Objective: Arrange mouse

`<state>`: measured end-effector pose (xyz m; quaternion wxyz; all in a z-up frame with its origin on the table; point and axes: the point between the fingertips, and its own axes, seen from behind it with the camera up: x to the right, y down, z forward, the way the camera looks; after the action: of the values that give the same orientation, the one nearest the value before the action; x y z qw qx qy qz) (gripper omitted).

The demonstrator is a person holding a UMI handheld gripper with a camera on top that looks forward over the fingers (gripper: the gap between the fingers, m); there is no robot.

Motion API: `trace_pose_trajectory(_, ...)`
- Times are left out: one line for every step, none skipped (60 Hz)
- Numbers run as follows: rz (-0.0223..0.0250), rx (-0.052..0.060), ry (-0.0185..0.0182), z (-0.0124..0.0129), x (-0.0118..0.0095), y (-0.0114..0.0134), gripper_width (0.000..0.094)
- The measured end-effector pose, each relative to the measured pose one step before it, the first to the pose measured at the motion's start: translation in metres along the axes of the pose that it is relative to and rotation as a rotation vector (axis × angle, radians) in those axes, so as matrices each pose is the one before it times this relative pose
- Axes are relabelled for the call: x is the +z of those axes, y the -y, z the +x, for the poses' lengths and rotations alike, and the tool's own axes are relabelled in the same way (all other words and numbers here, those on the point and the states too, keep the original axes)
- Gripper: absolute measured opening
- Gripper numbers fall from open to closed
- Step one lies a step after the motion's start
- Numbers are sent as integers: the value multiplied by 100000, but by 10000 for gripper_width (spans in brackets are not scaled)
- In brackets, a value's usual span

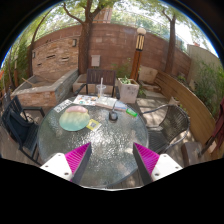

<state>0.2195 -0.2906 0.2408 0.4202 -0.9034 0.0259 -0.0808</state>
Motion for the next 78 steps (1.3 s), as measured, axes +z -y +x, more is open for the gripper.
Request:
trace_pose_trajectory(-947,-159,259,177,969,-407,867)
trace_pose_trajectory(-739,-62,345,173,982,-342,869)
trace_pose_trajectory(-540,22,331,142,977,-317,866)
trace_pose_trajectory(-511,81,260,174,1074,-254,866)
trace_pose_trajectory(-613,16,195,125,1164,-272,864)
trace_pose_trajectory(-787,-110,194,106,1140,-322,859)
trace_pose_trajectory(-799,-95,269,101,1131,-239,861)
trace_pose_trajectory(-618,84,273,82,1103,-137,857)
trace_pose_trajectory(-364,318,222,29,1164,-29,855)
trace_pose_trajectory(-194,376,248,58,1126,38,856)
trace_pose_trajectory(-118,336,442,32,1156,105,853)
trace_pose_trajectory(-24,289,573,-25,1222,131,853)
trace_pose_trajectory(28,246,603,-8,1229,146,855)
trace_pose_trajectory(54,199,434,67,1187,163,854)
trace_pose_trajectory(-9,162,238,118,1235,187,854)
trace_pose_trajectory(-52,159,174,119,1216,228,855)
trace_pose_trajectory(35,196,237,52,1189,301,858)
trace_pose_trajectory(278,241,464,41,1190,357,859)
trace_pose_trajectory(491,334,619,-39,1167,426,853)
trace_pose_trajectory(623,287,498,68,1166,461,853)
trace_pose_trajectory(629,210,369,81,1181,488,856)
trace_pose_trajectory(461,124,325,42,1226,462,857)
trace_pose_trajectory(294,65,322,20,1170,407,858)
trace_pose_trajectory(267,69,238,43,1162,451,858)
trace_pose_trajectory(409,91,256,10,1052,436,854)
trace_pose_trajectory(620,40,297,-8,1095,488,853)
trace_pose_trajectory(646,-2,235,65,1065,503,850)
trace_pose_trajectory(447,28,189,71,1062,425,850)
trace_pose_trajectory(216,-10,178,68,1099,373,855)
trace_pose_trajectory(179,-80,185,54,994,364,854)
trace_pose_trajectory(416,-67,149,-1,1059,436,859)
trace_pose_trajectory(672,21,96,53,986,481,857)
trace_pose_trajectory(707,37,103,37,989,448,853)
trace_pose_trajectory(567,24,234,31,949,363,850)
trace_pose_trajectory(388,4,339,-18,900,323,837)
trace_pose_trajectory(239,-70,267,29,801,259,832)
trace_pose_trajectory(130,-144,29,49,813,210,836)
trace_pose_trajectory(23,-227,-182,81,787,157,834)
trace_pose_trajectory(44,-299,-256,87,792,172,830)
trace_pose_trajectory(58,-329,-138,40,725,161,832)
trace_pose_trajectory(-130,-296,-189,-8,613,163,825)
trace_pose_trajectory(-170,-259,-237,52,607,16,816)
trace_pose_trajectory(-335,-205,-372,82,585,-14,803)
trace_pose_trajectory(-453,-41,-407,122,501,-79,789)
trace_pose_trajectory(-518,145,-235,37,473,-63,779)
trace_pose_trajectory(-482,364,-5,-9,407,-55,767)
trace_pose_trajectory(-316,233,191,641,930,201,751)
trace_pose_trajectory(-423,499,-66,-529,-259,-429,734)
trace_pose_trajectory(-519,337,72,-46,161,-177,698)
trace_pose_trajectory(-507,199,105,-44,171,-187,653)
trace_pose_trajectory(-328,27,771,-237,-47,-142,611)
trace_pose_trajectory(972,772,829,-41,370,213,567)
trace_pose_trajectory(968,-31,-263,15,7,144,527)
trace_pose_trajectory(201,-203,-87,-40,-36,-69,519)
trace_pose_trajectory(535,-719,-182,-45,-48,10,519)
trace_pose_trajectory(757,-948,-308,7,-18,63,500)
trace_pose_trajectory(588,-1158,-292,7,-5,34,490)
trace_pose_trajectory(-72,-833,-590,-7,93,33,483)
trace_pose_trajectory(368,-795,-255,-52,51,77,460)
trace_pose_trajectory(-148,-413,-443,-2,1,-41,451)
trace_pose_trajectory(-134,-83,-464,-29,28,35,435)
trace_pose_trajectory(-50,181,-408,21,7,14,420)
trace_pose_trajectory(-14,120,-442,22,-289,-22,413)
trace_pose_trajectory(-213,287,-313,-16,52,-62,392)
trace_pose_trajectory(-92,109,-344,34,28,15,387)
trace_pose_trajectory(-160,-132,-402,-11,-87,52,368)
trace_pose_trajectory(-54,20,-516,74,-18,20,362)
trace_pose_trajectory(-143,-12,-778,135,-45,14,355)
trace_pose_trajectory(-93,95,-1020,196,-132,43,355)
trace_pose_trajectory(-64,-10,-869,146,-165,66,355)
trace_pose_trajectory(217,73,-837,149,-271,164,356)
trace_pose_trajectory(505,281,-1157,171,-356,209,357)
trace_pose_trajectory(859,448,-1431,266,-369,376,356)
trace_pose_trajectory(876,374,-1271,198,-494,470,356)
trace_pose_trajectory(1070,396,-1051,169,-586,602,355)
trace_pose_trajectory(1507,761,-1274,203,-682,796,356)
trace_pose_trajectory(1805,1032,-1183,278,-604,1063,357)
trace_pose_trajectory(1951,935,-897,19,-825,970,356)
